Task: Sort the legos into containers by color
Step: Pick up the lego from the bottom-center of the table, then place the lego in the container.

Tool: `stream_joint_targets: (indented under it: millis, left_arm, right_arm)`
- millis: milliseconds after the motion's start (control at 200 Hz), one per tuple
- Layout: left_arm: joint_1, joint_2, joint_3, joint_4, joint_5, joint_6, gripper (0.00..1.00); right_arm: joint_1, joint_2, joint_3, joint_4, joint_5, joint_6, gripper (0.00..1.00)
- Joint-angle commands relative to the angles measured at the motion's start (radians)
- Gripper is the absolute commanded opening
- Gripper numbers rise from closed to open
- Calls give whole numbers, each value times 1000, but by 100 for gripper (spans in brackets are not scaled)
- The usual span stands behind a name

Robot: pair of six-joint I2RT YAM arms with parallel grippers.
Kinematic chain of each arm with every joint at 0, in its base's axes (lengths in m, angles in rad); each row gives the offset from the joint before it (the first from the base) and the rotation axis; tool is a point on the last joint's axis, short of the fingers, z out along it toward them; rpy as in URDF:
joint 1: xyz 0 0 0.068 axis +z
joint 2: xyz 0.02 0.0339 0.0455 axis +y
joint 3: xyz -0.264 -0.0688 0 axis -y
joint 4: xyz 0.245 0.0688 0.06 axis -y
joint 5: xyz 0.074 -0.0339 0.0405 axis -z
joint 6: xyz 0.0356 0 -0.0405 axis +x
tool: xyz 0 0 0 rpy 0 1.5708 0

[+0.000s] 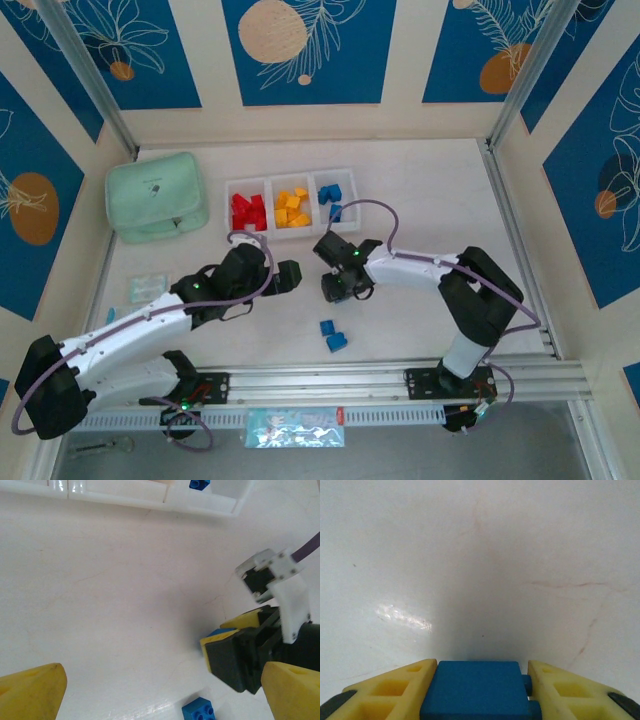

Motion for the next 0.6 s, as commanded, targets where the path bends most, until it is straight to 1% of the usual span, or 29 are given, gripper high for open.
stream_joint_targets:
  millis: [0,135,285,440,595]
  left_arm:
    - [-2,-20,39,-32,-31,28,99]
    - [18,-18,72,-51,-25,55,99]
    - [56,-2,120,-75,-9,99,99]
    - [110,24,157,-72,34,131,99]
    - [172,64,178,-50,94,145,99]
  right_arm:
    - [-37,-54,53,-15,-41,-27,39]
    - [-90,-64,117,-21,-37,-63,38]
    - [-162,-38,226,-20,-22,-104,38]
    - [-234,44,364,-13,-5,-141,38]
    - [-274,175,525,-13,32,-184,38]
